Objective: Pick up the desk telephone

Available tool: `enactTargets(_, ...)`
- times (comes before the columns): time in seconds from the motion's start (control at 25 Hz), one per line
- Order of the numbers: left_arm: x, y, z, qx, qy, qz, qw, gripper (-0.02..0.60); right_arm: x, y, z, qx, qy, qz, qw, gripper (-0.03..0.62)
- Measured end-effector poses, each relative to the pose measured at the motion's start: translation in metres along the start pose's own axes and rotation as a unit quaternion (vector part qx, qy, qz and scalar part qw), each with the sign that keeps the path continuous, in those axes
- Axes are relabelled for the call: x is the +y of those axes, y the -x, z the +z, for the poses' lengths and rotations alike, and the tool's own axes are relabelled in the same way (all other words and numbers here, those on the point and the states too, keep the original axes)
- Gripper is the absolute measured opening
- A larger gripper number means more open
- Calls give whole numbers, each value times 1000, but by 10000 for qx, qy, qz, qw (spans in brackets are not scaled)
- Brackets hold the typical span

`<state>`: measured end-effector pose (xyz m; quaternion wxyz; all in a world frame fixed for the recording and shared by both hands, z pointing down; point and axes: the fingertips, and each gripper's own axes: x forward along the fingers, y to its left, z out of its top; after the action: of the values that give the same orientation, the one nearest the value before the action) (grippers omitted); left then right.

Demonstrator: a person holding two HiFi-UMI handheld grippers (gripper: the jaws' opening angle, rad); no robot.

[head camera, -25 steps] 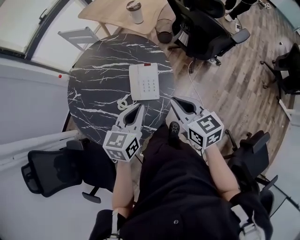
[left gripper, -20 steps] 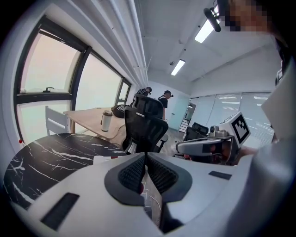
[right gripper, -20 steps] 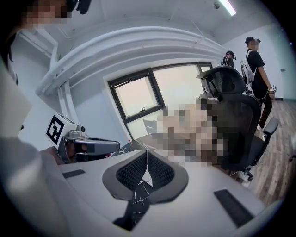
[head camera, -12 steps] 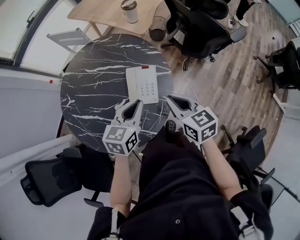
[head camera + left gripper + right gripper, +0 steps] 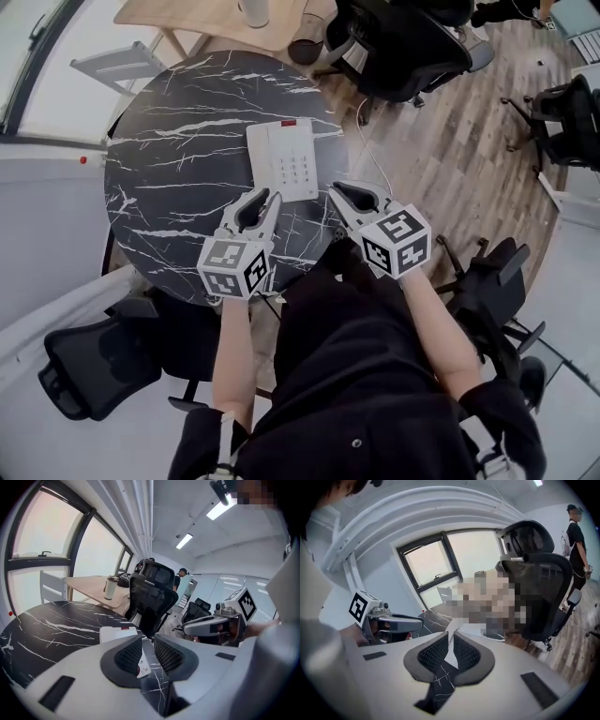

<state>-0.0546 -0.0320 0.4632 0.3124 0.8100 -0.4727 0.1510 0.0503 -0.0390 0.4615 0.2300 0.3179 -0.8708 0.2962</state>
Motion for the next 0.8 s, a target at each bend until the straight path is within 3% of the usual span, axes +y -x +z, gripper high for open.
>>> enactTargets(0.2, 16, -7, -10, 157, 87, 4, 9998, 123, -4, -13, -8, 115, -119, -97, 9998, 34)
enactTargets(0.52, 43, -22, -27, 335, 548, 93, 9979, 170, -19, -33, -23, 343, -389, -131, 9986, 38)
enactTargets(0.8, 64, -40, -43, 651, 636, 215, 9956, 227, -33, -51, -37, 584, -748, -83, 9954, 98)
